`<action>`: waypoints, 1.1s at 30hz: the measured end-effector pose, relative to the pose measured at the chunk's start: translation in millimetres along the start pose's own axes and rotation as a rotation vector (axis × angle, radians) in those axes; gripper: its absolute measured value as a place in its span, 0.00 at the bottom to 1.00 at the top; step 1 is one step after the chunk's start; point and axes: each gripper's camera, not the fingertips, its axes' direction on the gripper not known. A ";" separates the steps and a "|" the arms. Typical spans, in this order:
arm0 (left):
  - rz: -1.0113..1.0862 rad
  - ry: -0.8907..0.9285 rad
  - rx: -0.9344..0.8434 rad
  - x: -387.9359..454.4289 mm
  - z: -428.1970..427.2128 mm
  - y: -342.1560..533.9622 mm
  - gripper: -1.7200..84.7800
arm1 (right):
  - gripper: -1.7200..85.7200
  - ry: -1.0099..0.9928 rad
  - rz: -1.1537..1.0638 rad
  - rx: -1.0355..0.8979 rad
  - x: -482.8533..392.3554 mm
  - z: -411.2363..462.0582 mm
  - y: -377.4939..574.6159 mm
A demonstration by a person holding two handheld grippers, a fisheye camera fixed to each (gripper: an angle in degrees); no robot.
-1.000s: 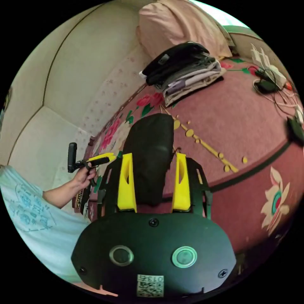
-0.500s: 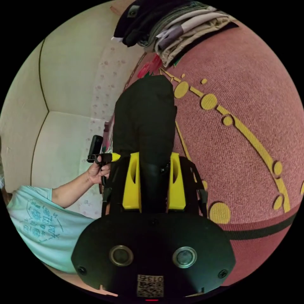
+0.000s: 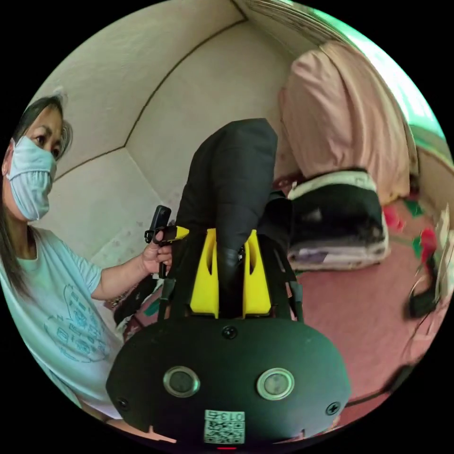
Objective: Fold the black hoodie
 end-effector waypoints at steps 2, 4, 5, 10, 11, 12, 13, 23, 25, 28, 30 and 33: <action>0.075 0.068 0.040 8.8 -8.4 -67.3 0.15 | 0.11 0.095 -0.132 0.030 -9.0 -13.3 -86.8; 0.117 0.099 0.062 9.4 -10.6 -115.4 0.16 | 0.12 0.156 -0.167 0.051 -3.7 -15.3 -147.1; 0.123 0.119 0.073 4.1 -10.1 -144.6 0.16 | 0.12 0.194 -0.184 0.062 5.7 -11.8 -183.8; -0.081 0.006 0.030 -68.7 12.4 -215.7 0.20 | 0.14 0.270 -0.029 -0.026 118.7 59.6 -281.0; -0.153 -0.107 -0.028 -91.6 24.7 -218.5 0.21 | 0.15 0.324 0.032 -0.098 159.5 93.4 -286.5; -0.170 -0.190 -0.070 -100.7 31.2 -218.2 0.21 | 0.15 0.353 0.070 -0.145 180.8 112.2 -285.8; -0.178 -0.343 -0.148 -115.4 43.5 -214.0 0.22 | 0.16 0.434 0.113 -0.266 221.0 154.5 -276.7; -0.273 -0.262 -0.019 -103.4 1.8 -175.4 0.23 | 0.18 0.432 0.153 -0.134 265.9 240.4 -242.9; -0.270 -0.169 0.044 -85.2 -29.2 -158.8 0.24 | 0.18 0.273 0.241 -0.100 269.5 221.5 -248.4; -0.227 -0.164 0.152 -40.0 -107.3 -99.1 0.26 | 0.17 0.106 0.182 0.156 225.0 145.5 -237.2; -0.176 -0.293 0.152 -3.4 -155.5 -44.8 0.26 | 0.17 0.127 0.073 0.297 169.6 94.6 -209.5; -0.217 -0.561 0.112 55.6 -220.9 72.5 0.25 | 0.16 0.304 -0.093 0.283 54.8 66.7 -151.9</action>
